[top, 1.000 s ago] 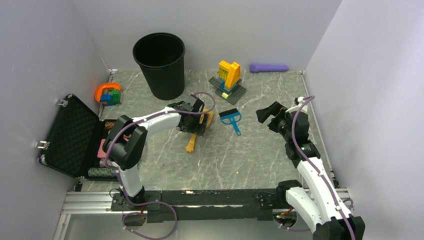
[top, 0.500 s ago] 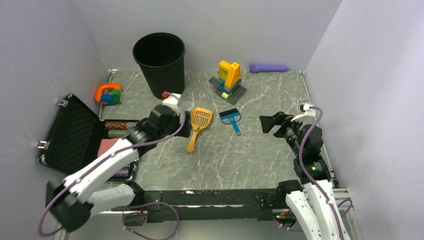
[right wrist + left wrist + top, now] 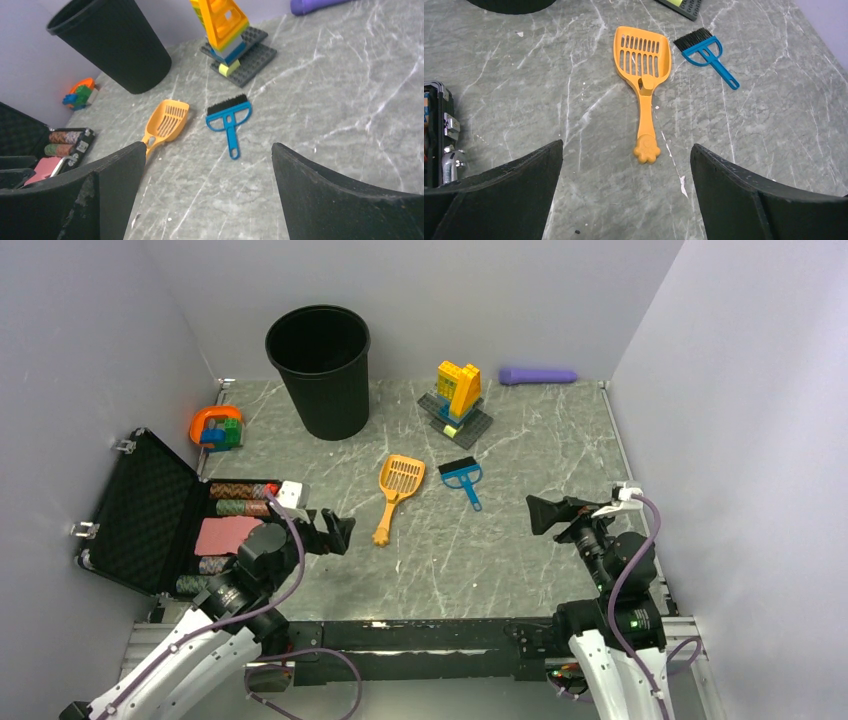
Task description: Sweep away the paper scraps from the table
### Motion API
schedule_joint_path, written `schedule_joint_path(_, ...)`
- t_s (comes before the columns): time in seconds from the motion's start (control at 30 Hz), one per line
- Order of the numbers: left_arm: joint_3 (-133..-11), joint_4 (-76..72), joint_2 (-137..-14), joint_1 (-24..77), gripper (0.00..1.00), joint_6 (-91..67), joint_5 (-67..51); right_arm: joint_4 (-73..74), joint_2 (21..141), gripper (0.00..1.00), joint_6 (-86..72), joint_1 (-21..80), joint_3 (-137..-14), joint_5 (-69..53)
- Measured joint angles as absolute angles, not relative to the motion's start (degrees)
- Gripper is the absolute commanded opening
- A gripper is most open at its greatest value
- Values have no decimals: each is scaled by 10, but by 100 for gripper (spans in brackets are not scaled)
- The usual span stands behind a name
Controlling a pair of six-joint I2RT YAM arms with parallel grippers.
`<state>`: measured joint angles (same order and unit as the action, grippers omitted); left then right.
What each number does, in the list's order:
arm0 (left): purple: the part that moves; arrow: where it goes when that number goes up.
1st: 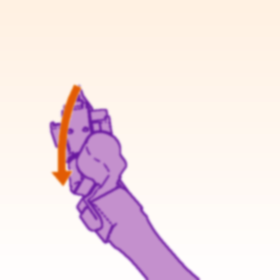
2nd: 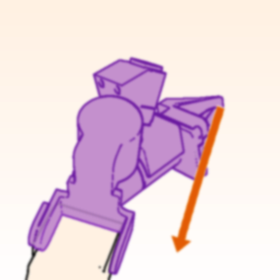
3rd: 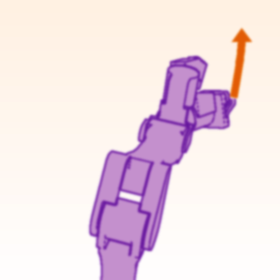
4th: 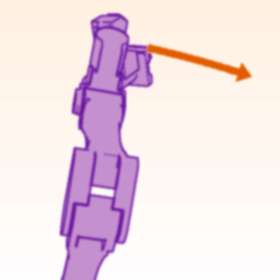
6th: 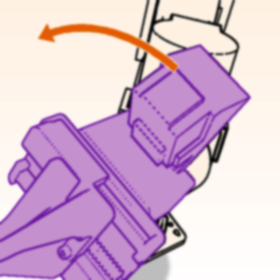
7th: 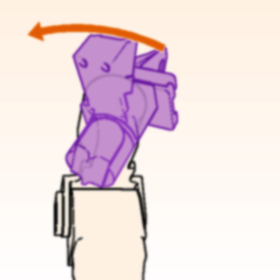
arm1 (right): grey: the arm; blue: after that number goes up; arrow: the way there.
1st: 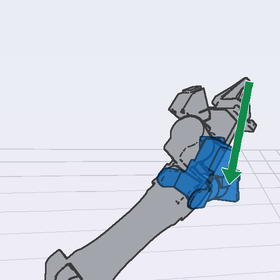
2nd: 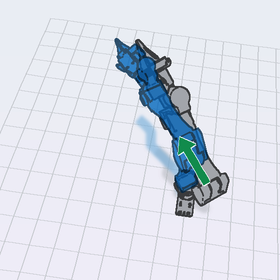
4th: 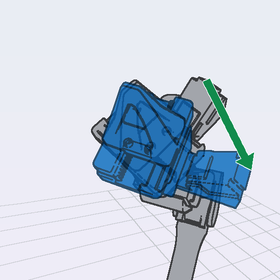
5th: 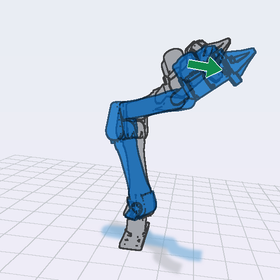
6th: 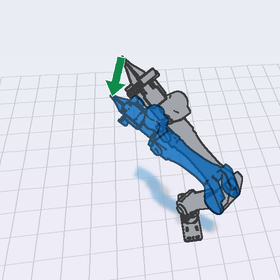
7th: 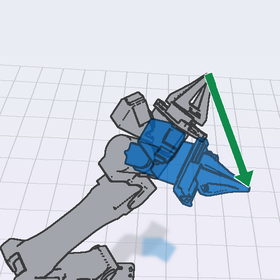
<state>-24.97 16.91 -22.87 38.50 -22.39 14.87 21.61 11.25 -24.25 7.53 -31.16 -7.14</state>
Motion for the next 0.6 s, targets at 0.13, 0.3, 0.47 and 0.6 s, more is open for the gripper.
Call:
schedule_joint_path(0.13,-239,170,-216,385,99,-232,154,236,105,100,-251,75,-296,-63)
schedule_joint_path(0.3,-239,172,-216,385,99,-235,166,240,106,100,-253,75,-296,-62)
schedule_joint_path(0.47,-239,172,-218,385,99,-235,166,240,107,100,-253,75,-296,-62)
schedule_joint_path(0.6,-239,172,-224,385,99,-234,166,240,107,100,-253,75,-296,-62)
